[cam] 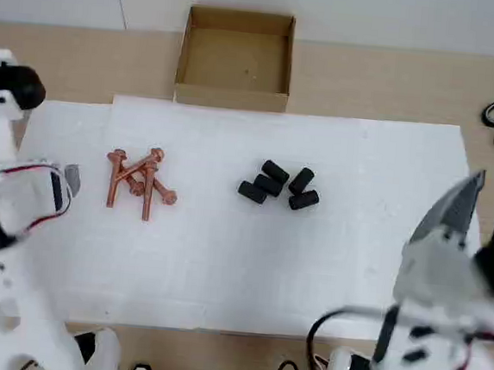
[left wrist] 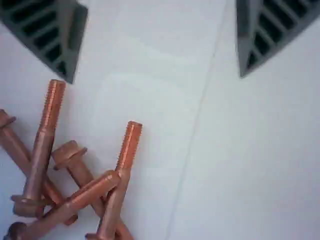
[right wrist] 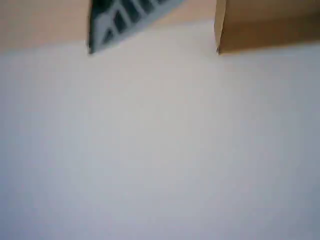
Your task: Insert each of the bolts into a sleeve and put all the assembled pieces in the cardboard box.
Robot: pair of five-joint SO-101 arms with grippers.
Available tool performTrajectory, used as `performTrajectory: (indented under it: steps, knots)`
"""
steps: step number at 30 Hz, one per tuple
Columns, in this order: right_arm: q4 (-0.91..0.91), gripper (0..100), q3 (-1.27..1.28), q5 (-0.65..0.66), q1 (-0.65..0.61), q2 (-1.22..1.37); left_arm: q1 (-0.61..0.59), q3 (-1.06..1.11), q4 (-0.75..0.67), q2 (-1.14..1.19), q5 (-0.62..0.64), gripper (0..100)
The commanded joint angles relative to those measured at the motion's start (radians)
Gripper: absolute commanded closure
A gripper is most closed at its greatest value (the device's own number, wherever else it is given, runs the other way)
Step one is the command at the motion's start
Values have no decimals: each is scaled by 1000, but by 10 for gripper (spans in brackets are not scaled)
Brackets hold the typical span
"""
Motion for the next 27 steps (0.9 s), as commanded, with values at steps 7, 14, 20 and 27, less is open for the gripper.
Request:
performTrajectory:
  steps: [7, 14, 20, 27]
  knots:
    - [607, 847, -523, 181, -183, 809, -5, -50, 5, 57, 14, 797]
    - [593, 847, -535, 299, -280, 992, -17, 2, -15, 63, 69, 796]
    - [506, 847, -529, 301, -292, 1006, -12, 81, -38, 68, 32, 795]
    - [466, 847, -517, 333, -352, 1176, 54, 16, -52, 351, 9, 797]
